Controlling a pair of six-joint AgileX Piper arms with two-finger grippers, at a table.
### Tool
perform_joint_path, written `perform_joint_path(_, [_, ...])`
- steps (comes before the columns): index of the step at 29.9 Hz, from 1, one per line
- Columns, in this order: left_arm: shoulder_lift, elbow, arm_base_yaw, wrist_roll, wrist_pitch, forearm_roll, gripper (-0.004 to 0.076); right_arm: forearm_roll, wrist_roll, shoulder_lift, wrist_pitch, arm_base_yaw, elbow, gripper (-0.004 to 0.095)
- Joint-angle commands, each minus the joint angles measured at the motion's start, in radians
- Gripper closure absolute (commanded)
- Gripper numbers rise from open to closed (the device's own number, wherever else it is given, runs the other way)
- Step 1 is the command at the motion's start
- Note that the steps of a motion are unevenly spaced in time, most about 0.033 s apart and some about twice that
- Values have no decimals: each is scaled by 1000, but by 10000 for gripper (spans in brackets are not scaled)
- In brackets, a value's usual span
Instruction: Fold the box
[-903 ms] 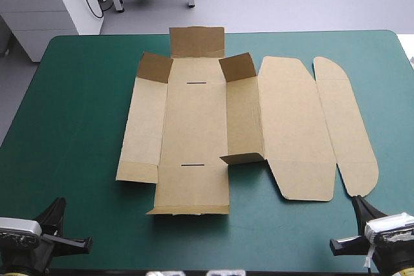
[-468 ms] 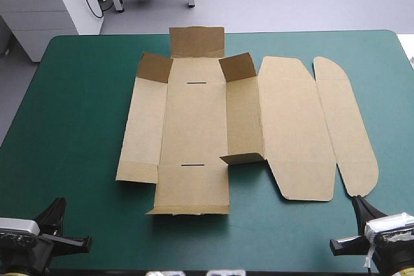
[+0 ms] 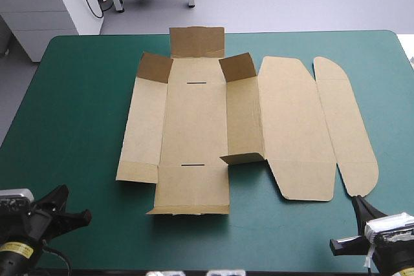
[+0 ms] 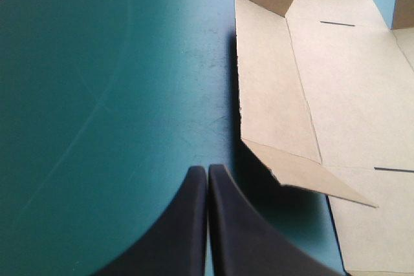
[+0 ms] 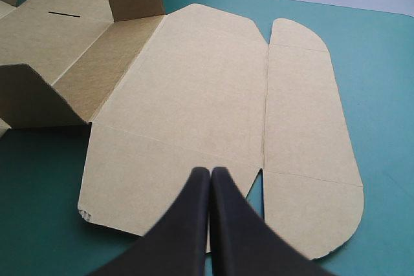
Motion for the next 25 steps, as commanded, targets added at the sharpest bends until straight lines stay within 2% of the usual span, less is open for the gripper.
perform_joint_path(1, [149,-103,-3,-8,-72,0,732,6,0,-22,-75,2,-24,928])
perform_joint_path(11, [549,-297,-3,42,-135,-1,732,6,0,-22,-75,2,-24,928])
perform_joint_path(18, [796,-393,2,110,-70,-14,706,6,0,-22,-75,2,-24,928])
perform_joint_path(21, [891,-420,12,190,-39,-73,707,6,0,-22,-75,2,-24,928])
perform_joint_path(25, [1010,-462,120,397,28,-328,707,6,0,-22,-75,2,-24,928])
